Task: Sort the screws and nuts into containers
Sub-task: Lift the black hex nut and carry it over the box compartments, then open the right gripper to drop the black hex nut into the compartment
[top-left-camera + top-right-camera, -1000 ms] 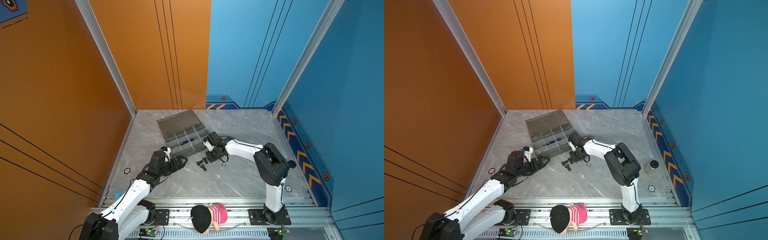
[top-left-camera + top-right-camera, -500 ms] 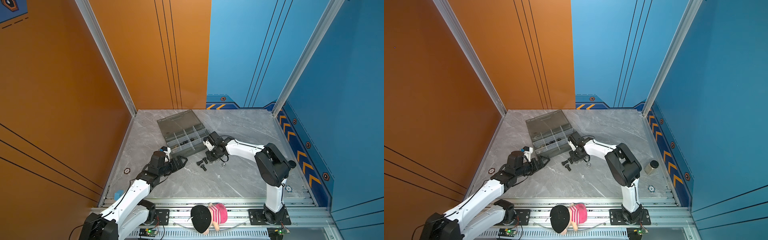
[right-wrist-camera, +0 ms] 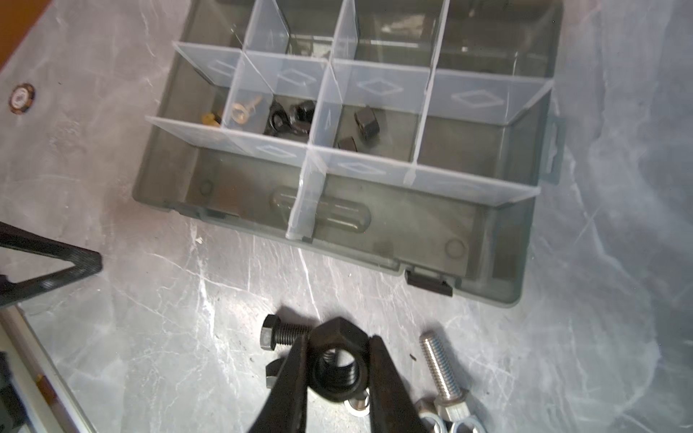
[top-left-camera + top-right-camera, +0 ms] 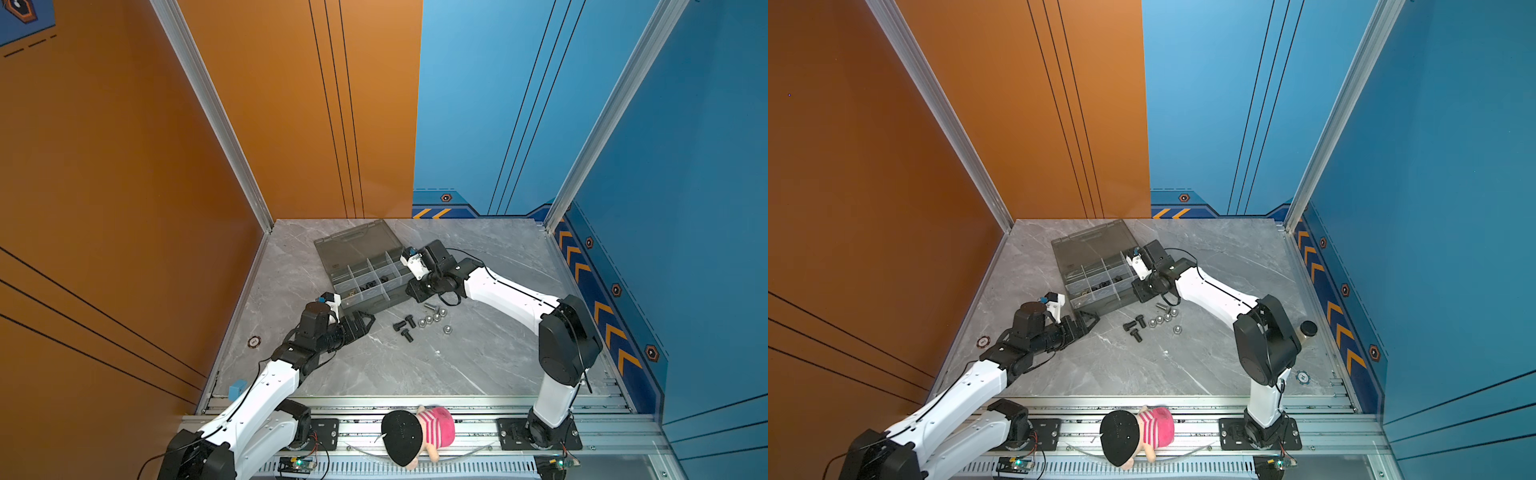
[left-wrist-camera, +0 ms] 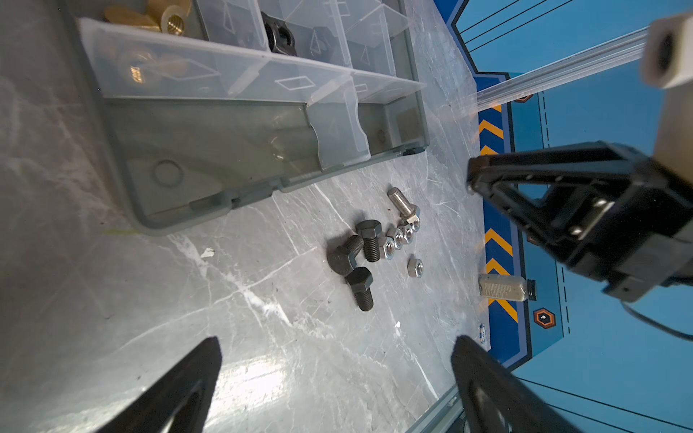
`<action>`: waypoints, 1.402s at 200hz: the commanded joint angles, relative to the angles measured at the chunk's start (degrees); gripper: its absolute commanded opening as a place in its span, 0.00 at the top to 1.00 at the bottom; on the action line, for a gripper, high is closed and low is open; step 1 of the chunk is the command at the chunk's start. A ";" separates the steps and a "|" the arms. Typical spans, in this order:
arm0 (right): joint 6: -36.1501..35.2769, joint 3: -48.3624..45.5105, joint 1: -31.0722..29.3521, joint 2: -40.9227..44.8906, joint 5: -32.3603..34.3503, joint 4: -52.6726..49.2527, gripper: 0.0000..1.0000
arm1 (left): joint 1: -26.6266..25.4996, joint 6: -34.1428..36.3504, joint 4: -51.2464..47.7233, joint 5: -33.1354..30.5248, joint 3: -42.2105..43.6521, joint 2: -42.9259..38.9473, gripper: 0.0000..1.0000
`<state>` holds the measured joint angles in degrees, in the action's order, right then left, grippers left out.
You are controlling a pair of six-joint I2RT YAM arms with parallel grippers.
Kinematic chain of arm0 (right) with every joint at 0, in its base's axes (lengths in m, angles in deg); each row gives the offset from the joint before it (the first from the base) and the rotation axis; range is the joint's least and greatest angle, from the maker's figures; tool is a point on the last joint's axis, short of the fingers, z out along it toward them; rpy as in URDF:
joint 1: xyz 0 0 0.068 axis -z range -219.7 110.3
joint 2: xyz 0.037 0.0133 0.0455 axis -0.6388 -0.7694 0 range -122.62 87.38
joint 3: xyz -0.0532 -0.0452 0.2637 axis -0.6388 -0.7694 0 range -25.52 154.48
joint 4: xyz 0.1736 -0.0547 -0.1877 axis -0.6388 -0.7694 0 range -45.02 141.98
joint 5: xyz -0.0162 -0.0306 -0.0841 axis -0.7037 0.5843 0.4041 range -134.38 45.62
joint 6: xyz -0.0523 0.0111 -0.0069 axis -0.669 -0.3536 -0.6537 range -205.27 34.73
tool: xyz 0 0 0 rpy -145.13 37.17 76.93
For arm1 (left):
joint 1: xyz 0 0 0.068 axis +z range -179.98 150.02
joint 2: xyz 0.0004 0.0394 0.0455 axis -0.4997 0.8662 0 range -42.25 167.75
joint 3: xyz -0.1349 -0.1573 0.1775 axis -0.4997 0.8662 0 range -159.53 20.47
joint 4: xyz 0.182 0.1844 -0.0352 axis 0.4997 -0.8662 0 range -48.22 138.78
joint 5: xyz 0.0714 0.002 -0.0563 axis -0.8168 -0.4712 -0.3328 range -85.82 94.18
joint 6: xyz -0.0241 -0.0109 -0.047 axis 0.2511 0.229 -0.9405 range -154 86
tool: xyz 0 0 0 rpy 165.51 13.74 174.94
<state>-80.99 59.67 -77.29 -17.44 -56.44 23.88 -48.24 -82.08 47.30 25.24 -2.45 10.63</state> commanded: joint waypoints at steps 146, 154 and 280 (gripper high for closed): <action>7.78 27.14 1.14 -26.08 -0.94 4.98 0.91 | 1.63 0.44 -1.06 1.09 0.42 -1.95 0.02; 7.77 27.16 1.14 -26.49 -0.70 4.86 0.88 | 1.78 0.44 -1.00 1.03 0.56 -2.08 0.02; 6.85 27.31 1.57 -27.63 -0.18 2.97 0.63 | 2.17 -0.18 -0.48 1.53 1.16 -3.11 0.02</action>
<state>-74.26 85.13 -76.11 -43.80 -57.64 27.56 -46.74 -82.08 47.26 25.45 -2.10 8.30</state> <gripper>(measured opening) 0.354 0.976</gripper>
